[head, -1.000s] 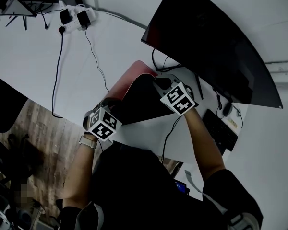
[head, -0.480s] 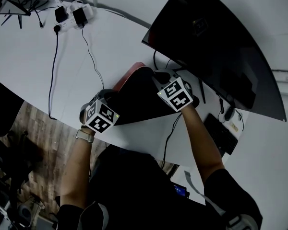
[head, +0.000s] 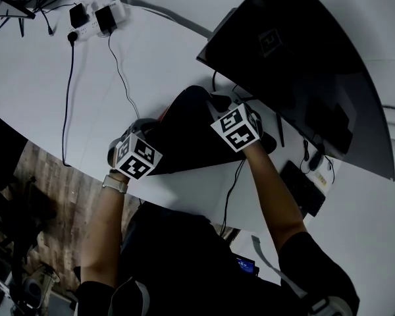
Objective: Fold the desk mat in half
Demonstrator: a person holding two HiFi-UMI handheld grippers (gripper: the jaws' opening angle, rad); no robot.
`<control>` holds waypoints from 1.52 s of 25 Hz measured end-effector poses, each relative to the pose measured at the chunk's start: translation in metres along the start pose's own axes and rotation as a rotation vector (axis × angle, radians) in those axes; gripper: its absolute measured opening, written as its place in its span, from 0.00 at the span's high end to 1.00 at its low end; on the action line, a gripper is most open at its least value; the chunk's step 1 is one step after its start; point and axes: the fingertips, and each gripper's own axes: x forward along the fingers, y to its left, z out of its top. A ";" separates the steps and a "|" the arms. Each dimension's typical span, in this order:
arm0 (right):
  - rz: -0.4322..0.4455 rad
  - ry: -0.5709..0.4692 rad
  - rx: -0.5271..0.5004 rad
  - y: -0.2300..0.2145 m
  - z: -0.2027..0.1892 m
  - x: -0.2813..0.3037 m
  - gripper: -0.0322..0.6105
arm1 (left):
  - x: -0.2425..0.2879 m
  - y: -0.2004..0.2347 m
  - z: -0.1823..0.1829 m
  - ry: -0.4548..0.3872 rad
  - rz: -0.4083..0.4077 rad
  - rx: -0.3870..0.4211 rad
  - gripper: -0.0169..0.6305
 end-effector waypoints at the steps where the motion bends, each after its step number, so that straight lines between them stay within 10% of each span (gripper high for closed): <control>1: -0.006 0.005 -0.005 -0.001 -0.001 0.002 0.89 | 0.002 0.001 -0.001 0.001 0.001 -0.002 0.90; 38: -0.158 0.000 -0.006 -0.019 0.005 0.029 0.73 | 0.002 0.030 -0.005 -0.032 0.125 -0.098 0.73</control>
